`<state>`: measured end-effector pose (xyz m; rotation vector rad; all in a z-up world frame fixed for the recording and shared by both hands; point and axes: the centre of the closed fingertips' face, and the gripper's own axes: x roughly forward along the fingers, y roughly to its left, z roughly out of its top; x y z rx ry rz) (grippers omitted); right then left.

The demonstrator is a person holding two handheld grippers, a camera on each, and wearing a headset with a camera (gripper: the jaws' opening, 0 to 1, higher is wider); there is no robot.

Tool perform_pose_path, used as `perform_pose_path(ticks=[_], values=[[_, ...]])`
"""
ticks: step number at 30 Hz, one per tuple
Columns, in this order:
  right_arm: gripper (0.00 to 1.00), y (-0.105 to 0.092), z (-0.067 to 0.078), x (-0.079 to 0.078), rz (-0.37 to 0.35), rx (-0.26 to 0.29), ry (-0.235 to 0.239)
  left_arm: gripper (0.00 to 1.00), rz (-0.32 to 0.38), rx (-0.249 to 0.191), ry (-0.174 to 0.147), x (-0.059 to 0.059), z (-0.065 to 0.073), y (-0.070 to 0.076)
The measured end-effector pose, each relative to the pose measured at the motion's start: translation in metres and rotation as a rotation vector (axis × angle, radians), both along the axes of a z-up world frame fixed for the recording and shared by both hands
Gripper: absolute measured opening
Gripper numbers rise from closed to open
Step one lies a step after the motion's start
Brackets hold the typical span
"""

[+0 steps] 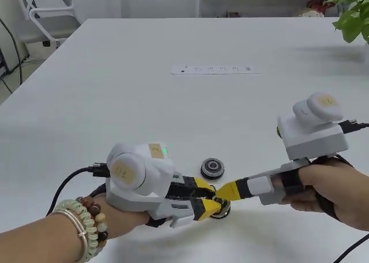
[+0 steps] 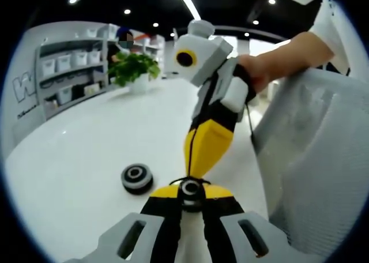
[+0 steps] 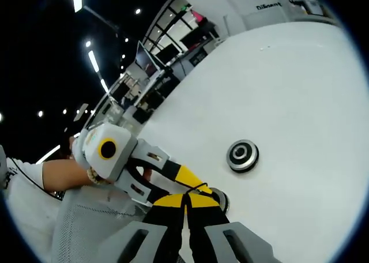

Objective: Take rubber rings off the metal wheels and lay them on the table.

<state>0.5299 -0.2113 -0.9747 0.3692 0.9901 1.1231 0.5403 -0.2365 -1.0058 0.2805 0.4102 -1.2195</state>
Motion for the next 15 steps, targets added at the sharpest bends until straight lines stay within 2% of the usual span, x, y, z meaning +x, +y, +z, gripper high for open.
perform_pose_path(ticks=[1,2,3,9,15], values=[[0.0,-0.011,-0.014,0.009,0.028,-0.097,-0.121,0.14,0.001,0.0,0.0,0.0,0.0,0.0],[0.0,-0.007,-0.012,0.002,0.042,-0.071,-0.092,0.14,0.001,0.0,0.001,0.0,0.0,0.0],[0.0,-0.006,-0.012,0.002,0.034,-0.069,-0.068,0.14,0.001,0.0,-0.001,0.0,0.0,0.0],[0.0,-0.014,-0.02,0.008,-0.003,-0.091,-0.048,0.14,0.005,0.002,0.002,0.0,0.0,0.0],[0.0,-0.019,-0.029,0.007,-0.013,-0.14,-0.041,0.14,0.004,0.007,-0.001,0.0,0.0,0.0]])
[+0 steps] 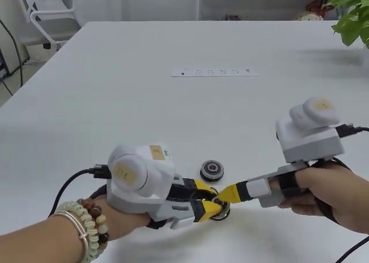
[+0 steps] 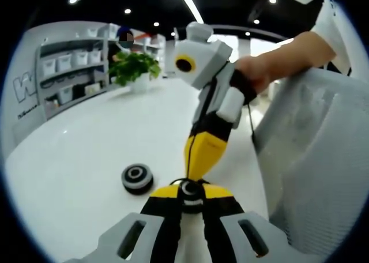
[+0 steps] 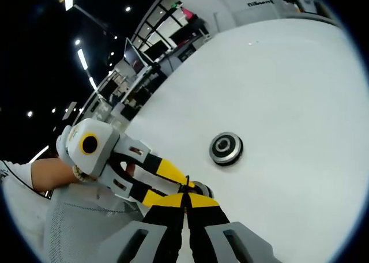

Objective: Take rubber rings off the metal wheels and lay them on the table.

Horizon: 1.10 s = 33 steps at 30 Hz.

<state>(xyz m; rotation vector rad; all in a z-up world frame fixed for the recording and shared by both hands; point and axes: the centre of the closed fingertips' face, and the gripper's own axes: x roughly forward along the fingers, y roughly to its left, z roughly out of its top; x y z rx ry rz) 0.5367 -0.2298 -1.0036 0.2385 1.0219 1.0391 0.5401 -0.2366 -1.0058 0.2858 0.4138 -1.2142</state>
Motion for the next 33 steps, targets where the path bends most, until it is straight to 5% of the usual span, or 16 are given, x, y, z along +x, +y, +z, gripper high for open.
perform_pose_path(ticks=[4,23,33], values=[[0.0,-0.003,-0.0064,-0.0006,-0.006,-0.041,0.002,0.14,0.001,0.0,0.0,0.0002,-0.0001,-0.0001],[0.0,-0.006,-0.003,-0.0032,-0.009,-0.027,0.008,0.14,0.001,0.009,0.0,0.0002,-0.0001,-0.0005],[0.0,-0.0066,-0.0036,-0.004,-0.01,-0.026,0.012,0.14,-0.004,0.054,0.016,0.0011,0.0,-0.0018]])
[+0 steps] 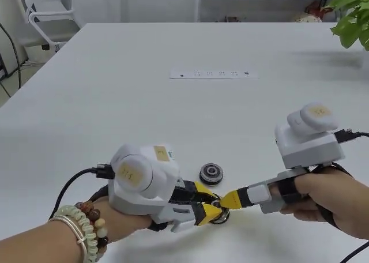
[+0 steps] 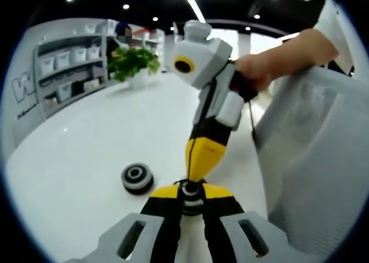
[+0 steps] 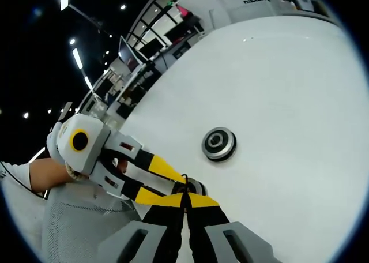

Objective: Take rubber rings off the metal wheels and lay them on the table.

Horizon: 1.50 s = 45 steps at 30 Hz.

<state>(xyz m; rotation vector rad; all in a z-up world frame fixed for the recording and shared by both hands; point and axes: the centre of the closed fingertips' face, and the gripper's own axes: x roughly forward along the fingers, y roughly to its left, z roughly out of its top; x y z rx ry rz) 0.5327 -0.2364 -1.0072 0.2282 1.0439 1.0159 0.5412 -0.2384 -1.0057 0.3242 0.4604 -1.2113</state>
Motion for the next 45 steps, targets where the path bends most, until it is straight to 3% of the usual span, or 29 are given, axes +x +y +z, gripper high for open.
perform_pose_path(ticks=[4,15,20,21,24,27,30,33,37,45], values=[[0.0,0.0,0.0,-0.001,0.002,-0.002,0.0,0.15,-0.002,0.029,0.01,0.0,0.0,0.0],[0.0,0.0,0.001,0.003,-0.015,-0.002,-0.009,0.24,-0.042,0.04,0.002,-0.006,0.011,-0.004],[0.0,0.001,0.001,0.003,-0.014,-0.005,-0.013,0.26,-0.054,0.012,-0.023,-0.008,0.025,-0.009],[0.0,0.001,0.002,0.003,-0.015,-0.003,-0.013,0.27,-0.057,0.011,-0.039,-0.007,0.028,-0.009],[0.0,0.001,0.002,0.005,-0.017,-0.002,-0.016,0.37,-0.048,0.019,-0.065,-0.005,0.033,-0.009],[0.0,0.001,0.004,0.006,-0.023,0.003,-0.02,0.44,-0.05,0.019,-0.021,-0.01,0.037,-0.009],[0.0,0.002,0.006,0.008,-0.028,0.011,-0.022,0.49,-0.069,0.025,-0.06,-0.012,0.046,-0.008],[0.0,0.002,0.009,0.01,-0.037,0.023,-0.025,0.52,-0.06,0.024,-0.061,-0.012,0.054,-0.005],[0.0,0.004,0.015,0.013,-0.047,0.044,-0.034,0.56,-0.044,0.029,-0.091,-0.008,0.063,0.002],[0.0,0.01,0.029,0.018,-0.058,0.088,-0.058,0.59,0.004,0.059,-0.121,-0.005,0.073,0.028]])
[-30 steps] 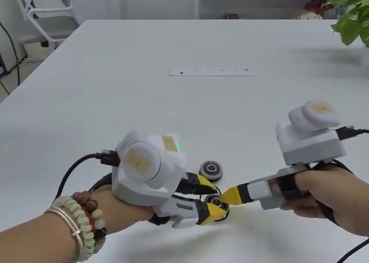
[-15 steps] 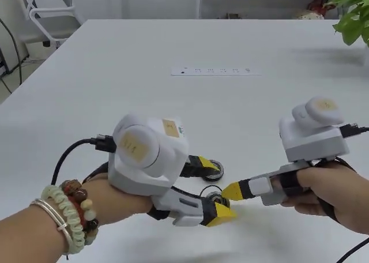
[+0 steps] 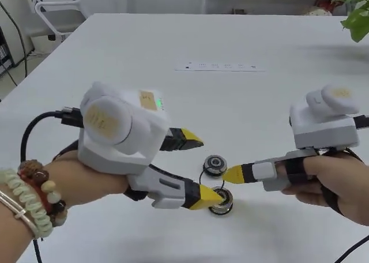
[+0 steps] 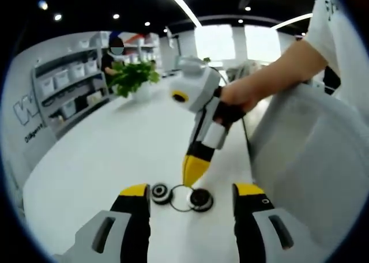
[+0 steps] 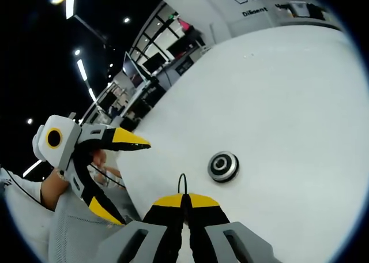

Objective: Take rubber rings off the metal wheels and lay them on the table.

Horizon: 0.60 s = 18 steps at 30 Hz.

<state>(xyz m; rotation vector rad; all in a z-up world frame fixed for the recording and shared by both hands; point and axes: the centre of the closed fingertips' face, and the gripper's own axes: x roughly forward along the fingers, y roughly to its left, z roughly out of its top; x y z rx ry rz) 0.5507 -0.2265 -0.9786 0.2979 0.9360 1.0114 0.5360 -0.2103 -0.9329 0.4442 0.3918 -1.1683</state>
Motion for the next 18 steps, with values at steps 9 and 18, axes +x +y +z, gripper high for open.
perform_pose_path(ticks=[9,18], values=[[0.0,0.01,0.012,-0.002,0.035,0.016,-0.047,0.67,0.084,-0.044,-0.004,-0.008,0.015,0.031],[0.0,0.022,0.021,-0.007,0.068,0.053,-0.064,0.7,0.234,-0.179,-0.001,-0.015,0.04,0.065]])
